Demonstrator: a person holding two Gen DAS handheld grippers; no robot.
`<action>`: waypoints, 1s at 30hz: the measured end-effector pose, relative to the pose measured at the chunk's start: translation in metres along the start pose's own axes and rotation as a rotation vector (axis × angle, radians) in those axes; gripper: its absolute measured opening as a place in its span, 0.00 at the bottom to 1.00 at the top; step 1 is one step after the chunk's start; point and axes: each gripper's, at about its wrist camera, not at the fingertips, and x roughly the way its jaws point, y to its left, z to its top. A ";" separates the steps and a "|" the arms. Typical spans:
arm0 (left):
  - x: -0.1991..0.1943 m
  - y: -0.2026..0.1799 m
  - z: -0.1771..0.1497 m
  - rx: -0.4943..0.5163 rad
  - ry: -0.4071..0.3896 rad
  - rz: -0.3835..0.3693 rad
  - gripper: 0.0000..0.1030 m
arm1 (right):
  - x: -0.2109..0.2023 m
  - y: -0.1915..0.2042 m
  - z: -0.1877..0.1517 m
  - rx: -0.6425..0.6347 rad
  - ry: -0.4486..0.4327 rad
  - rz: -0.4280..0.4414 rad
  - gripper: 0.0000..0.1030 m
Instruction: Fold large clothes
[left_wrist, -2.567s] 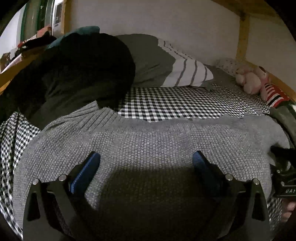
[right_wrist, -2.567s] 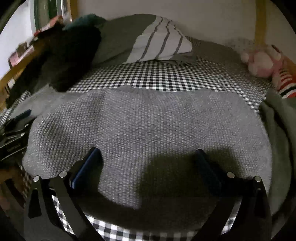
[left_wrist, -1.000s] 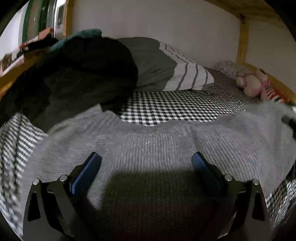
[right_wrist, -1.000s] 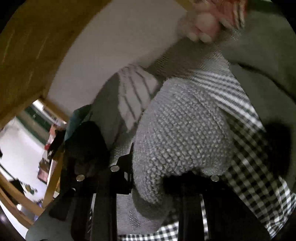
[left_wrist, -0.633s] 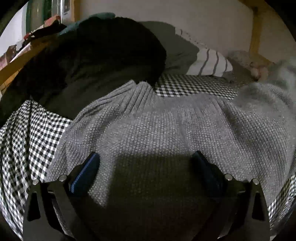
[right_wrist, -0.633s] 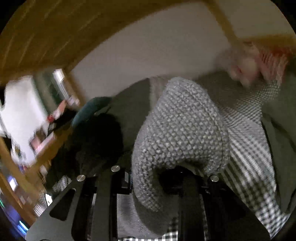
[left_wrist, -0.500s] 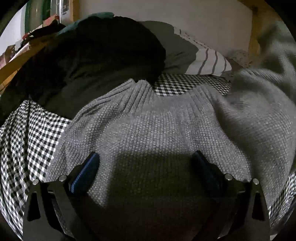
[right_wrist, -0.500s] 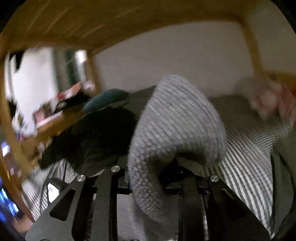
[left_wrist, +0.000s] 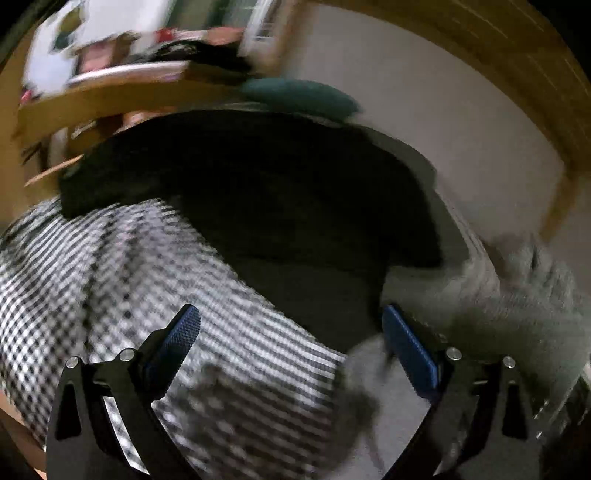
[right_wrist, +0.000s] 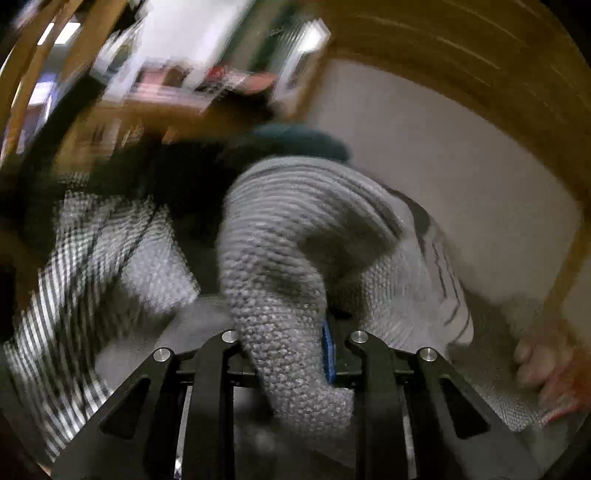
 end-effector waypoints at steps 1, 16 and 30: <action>0.004 0.014 0.001 -0.031 0.008 0.011 0.94 | 0.009 0.024 -0.005 -0.079 0.032 -0.004 0.23; -0.002 -0.145 0.038 0.509 0.090 -0.257 0.94 | 0.010 0.099 -0.035 -0.320 0.020 0.054 0.97; 0.108 -0.109 -0.016 0.222 0.328 -0.351 0.95 | -0.065 -0.144 -0.058 0.548 0.000 0.186 0.96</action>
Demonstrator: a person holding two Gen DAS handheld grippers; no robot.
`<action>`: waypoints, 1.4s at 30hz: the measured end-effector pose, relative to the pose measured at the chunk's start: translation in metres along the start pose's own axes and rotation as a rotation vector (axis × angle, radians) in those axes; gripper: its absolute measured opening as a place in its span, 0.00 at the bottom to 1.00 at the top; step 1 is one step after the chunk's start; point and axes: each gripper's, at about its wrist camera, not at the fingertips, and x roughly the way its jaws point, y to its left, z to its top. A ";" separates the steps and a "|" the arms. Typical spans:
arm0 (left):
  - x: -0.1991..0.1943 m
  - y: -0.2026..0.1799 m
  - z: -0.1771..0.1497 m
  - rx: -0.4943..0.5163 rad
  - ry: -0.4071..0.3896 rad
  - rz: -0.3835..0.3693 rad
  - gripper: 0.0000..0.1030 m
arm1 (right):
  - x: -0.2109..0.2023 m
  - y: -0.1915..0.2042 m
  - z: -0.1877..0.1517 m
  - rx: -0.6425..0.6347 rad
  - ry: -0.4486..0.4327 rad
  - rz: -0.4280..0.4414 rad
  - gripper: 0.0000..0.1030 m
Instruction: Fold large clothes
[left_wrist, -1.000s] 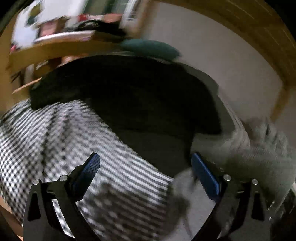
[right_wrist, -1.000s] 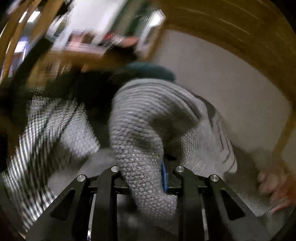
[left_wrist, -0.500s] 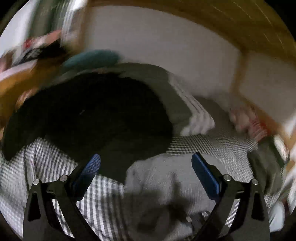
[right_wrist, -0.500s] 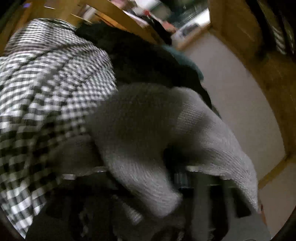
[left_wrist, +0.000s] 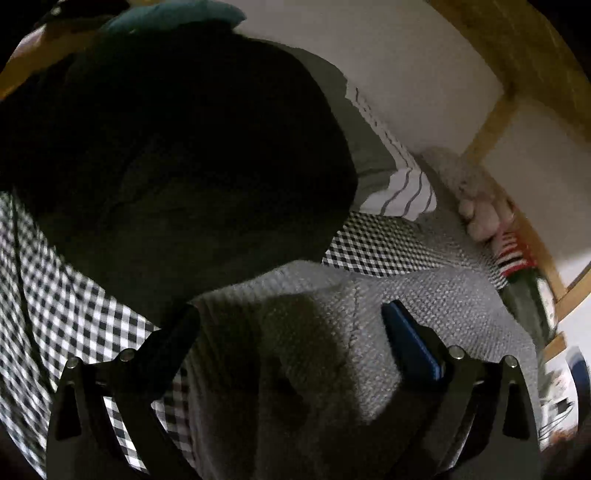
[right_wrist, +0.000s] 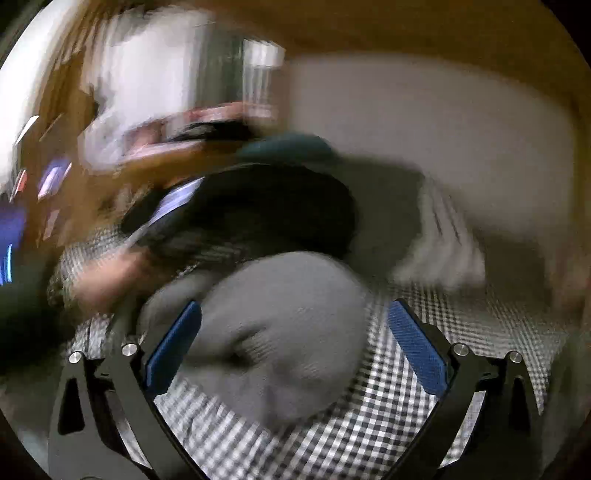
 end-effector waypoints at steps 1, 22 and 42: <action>-0.001 0.000 0.000 -0.002 0.004 -0.001 0.95 | 0.018 -0.014 0.010 0.078 0.043 0.047 0.93; 0.023 -0.008 -0.028 -0.156 -0.059 0.040 0.96 | 0.062 0.055 -0.028 -0.161 0.336 0.064 0.93; 0.020 -0.020 -0.013 -0.193 -0.017 0.068 0.95 | 0.117 -0.031 -0.036 0.179 0.387 0.155 0.95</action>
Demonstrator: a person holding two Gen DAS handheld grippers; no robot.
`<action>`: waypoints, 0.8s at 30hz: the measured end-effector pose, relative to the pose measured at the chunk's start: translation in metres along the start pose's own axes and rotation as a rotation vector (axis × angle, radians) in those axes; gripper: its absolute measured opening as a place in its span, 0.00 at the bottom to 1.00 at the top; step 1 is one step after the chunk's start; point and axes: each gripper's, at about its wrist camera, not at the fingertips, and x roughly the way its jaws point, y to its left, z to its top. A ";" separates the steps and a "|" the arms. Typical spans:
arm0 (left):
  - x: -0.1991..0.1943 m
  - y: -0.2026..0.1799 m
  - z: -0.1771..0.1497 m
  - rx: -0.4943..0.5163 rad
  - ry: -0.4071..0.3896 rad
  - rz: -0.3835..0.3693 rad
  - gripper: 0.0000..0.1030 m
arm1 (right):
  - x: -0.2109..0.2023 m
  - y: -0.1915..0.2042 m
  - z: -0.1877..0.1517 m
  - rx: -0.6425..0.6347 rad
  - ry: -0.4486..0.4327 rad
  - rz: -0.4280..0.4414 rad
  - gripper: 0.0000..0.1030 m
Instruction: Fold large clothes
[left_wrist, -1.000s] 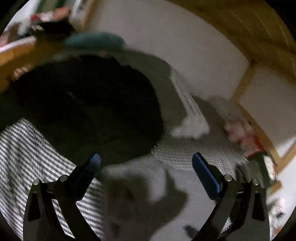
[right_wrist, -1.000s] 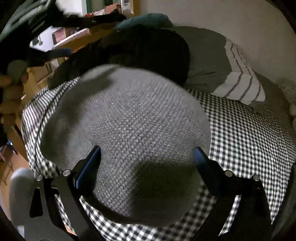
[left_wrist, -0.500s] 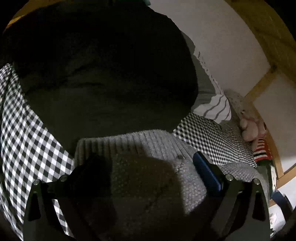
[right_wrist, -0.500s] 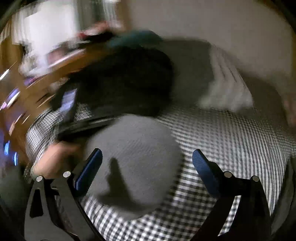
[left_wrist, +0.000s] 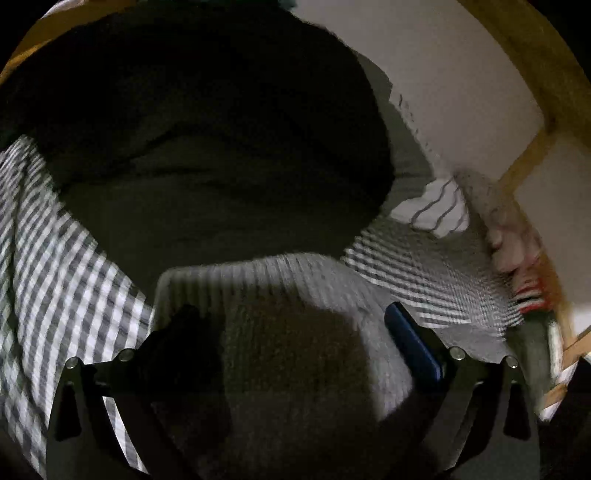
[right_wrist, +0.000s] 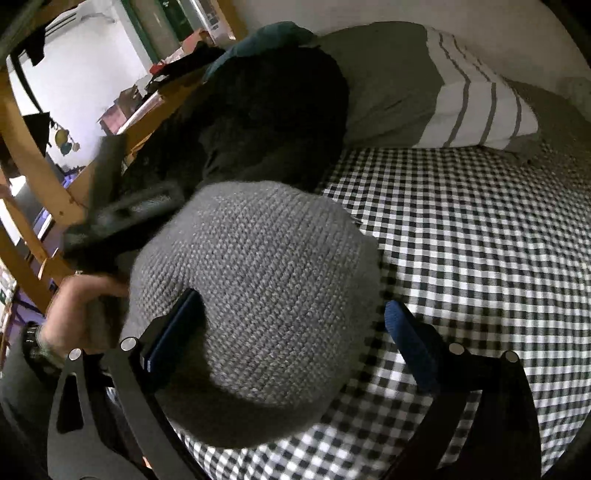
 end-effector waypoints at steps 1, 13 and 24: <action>-0.016 0.000 -0.004 -0.001 -0.015 -0.024 0.95 | -0.006 0.000 0.002 -0.005 0.005 -0.009 0.95; -0.023 0.001 -0.039 0.079 -0.054 0.007 0.96 | -0.022 0.058 0.004 -0.217 0.087 -0.178 0.95; -0.020 0.016 -0.035 -0.038 -0.024 -0.088 0.96 | -0.014 0.039 0.001 -0.041 0.105 -0.032 0.97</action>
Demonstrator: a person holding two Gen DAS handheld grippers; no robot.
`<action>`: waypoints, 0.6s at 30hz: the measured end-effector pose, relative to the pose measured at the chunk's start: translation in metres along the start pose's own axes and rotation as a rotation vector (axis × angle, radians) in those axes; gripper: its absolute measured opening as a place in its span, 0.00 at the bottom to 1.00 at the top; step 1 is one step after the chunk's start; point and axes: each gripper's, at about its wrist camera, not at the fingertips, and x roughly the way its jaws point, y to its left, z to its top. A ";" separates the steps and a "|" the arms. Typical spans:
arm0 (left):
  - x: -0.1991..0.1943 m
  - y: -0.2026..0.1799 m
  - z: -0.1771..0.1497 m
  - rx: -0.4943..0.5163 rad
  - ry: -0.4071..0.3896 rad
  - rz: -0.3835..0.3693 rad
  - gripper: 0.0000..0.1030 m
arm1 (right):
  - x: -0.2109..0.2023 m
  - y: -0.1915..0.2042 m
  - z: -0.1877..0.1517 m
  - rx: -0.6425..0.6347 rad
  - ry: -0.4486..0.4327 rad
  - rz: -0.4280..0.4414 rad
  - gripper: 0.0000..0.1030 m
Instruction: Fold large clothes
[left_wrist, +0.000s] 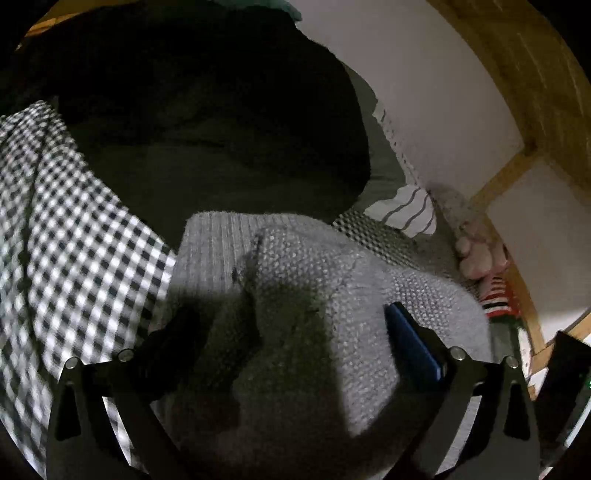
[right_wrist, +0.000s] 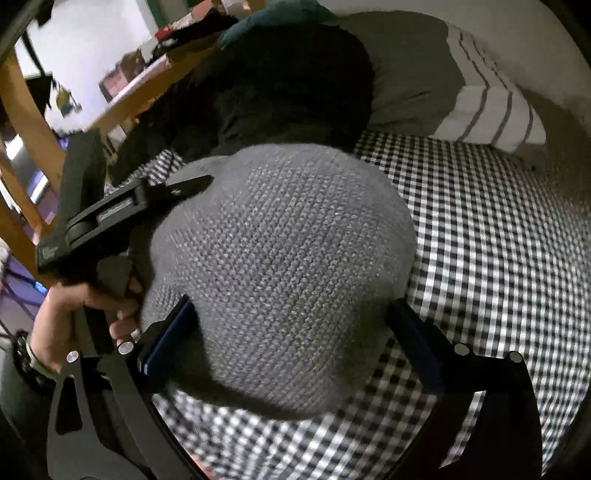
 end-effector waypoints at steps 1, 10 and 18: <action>-0.007 -0.003 0.000 0.000 -0.002 0.008 0.96 | -0.005 -0.004 -0.003 0.018 0.004 0.011 0.97; -0.073 -0.051 -0.016 0.155 -0.046 0.091 0.96 | -0.028 0.013 -0.021 -0.023 -0.038 -0.024 0.97; -0.079 -0.071 -0.043 0.257 0.025 0.125 0.96 | -0.029 0.014 -0.025 -0.034 -0.032 -0.006 0.97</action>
